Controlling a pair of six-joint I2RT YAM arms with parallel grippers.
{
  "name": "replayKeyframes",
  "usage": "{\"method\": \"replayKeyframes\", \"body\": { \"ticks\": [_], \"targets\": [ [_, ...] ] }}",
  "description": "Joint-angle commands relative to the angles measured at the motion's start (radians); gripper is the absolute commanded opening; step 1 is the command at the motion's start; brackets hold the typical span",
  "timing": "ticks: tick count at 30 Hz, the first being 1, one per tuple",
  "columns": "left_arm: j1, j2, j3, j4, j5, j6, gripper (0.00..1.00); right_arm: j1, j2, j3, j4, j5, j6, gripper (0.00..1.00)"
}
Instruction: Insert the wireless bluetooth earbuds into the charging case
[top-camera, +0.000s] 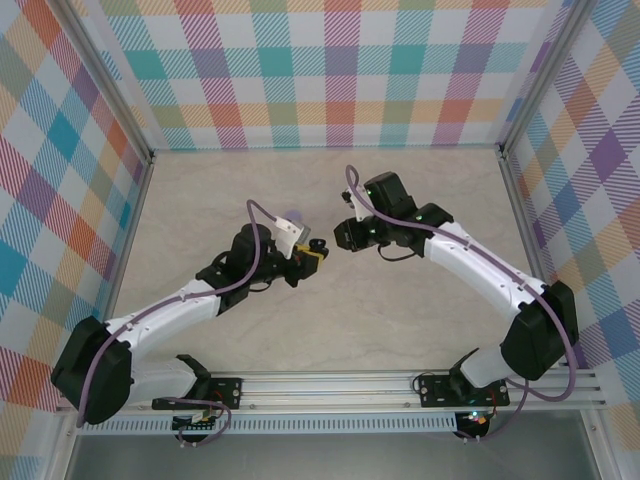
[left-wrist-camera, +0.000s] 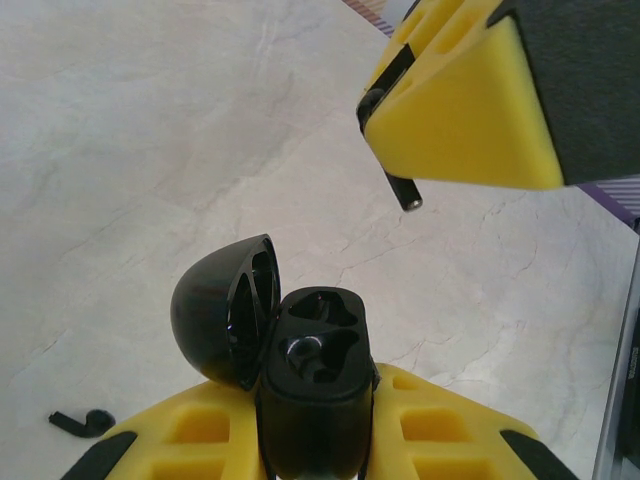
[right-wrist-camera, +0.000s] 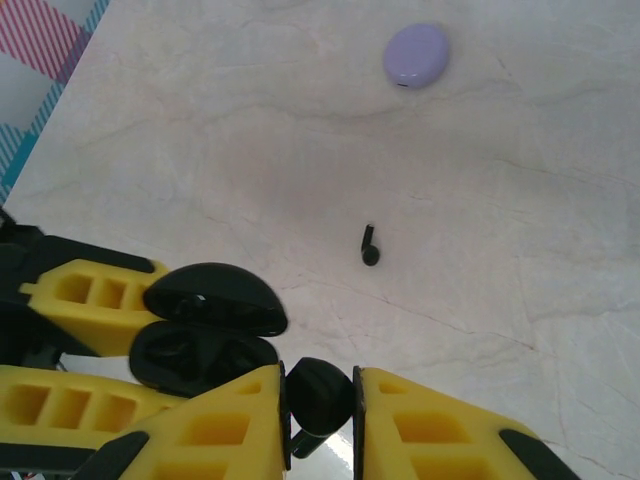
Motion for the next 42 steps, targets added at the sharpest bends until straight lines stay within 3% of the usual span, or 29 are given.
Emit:
{"method": "replayKeyframes", "body": {
  "ticks": [1,22,42],
  "targets": [
    [0.006,0.012,-0.018,0.106,0.048,0.052,0.05,0.014,-0.032,0.026,0.024,-0.025,-0.019,0.22],
    [0.005,0.036,-0.029,0.218,0.149,0.029,0.05,0.035,-0.061,0.0,0.089,-0.028,0.012,0.22],
    [0.006,0.043,-0.007,0.246,0.127,-0.067,0.04,0.04,-0.064,-0.011,0.086,-0.014,0.0,0.23]
  ]
}}
